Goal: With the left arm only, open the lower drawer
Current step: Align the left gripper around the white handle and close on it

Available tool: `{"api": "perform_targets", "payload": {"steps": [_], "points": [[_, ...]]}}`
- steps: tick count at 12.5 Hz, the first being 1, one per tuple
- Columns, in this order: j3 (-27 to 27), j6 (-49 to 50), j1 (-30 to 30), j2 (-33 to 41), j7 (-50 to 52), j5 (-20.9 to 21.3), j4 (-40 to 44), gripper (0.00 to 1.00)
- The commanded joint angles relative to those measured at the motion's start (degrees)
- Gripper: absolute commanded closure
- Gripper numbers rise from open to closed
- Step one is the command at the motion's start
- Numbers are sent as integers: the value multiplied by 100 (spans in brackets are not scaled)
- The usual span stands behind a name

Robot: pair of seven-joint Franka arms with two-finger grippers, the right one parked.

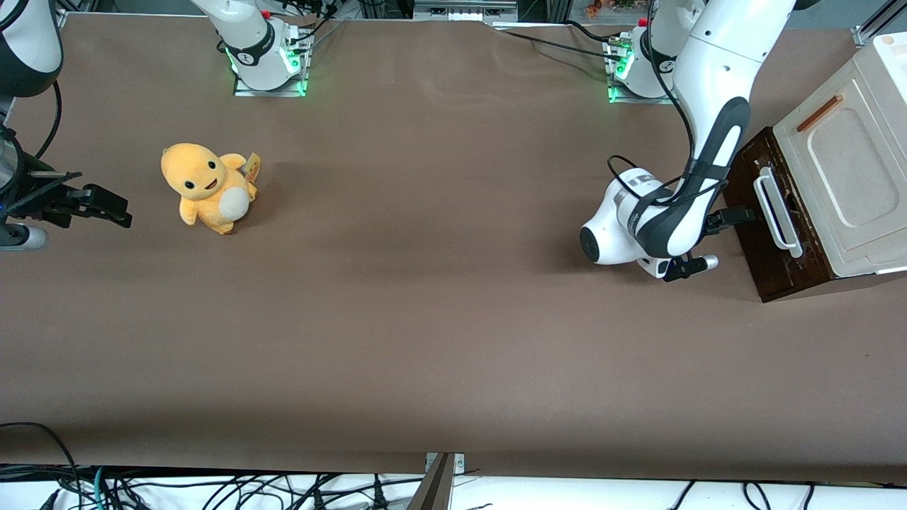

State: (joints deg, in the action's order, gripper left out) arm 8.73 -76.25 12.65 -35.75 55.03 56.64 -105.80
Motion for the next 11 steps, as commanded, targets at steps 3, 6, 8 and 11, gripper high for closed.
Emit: {"api": "perform_targets", "payload": {"steps": [3,6,8,11], "points": [[6,163,-35,-55,26,251,-274,0],[-38,172,-114,-55,35,277,-494,0],[-38,172,-210,-55,26,409,-494,0],[-38,163,-316,-55,26,514,-494,0]]}}
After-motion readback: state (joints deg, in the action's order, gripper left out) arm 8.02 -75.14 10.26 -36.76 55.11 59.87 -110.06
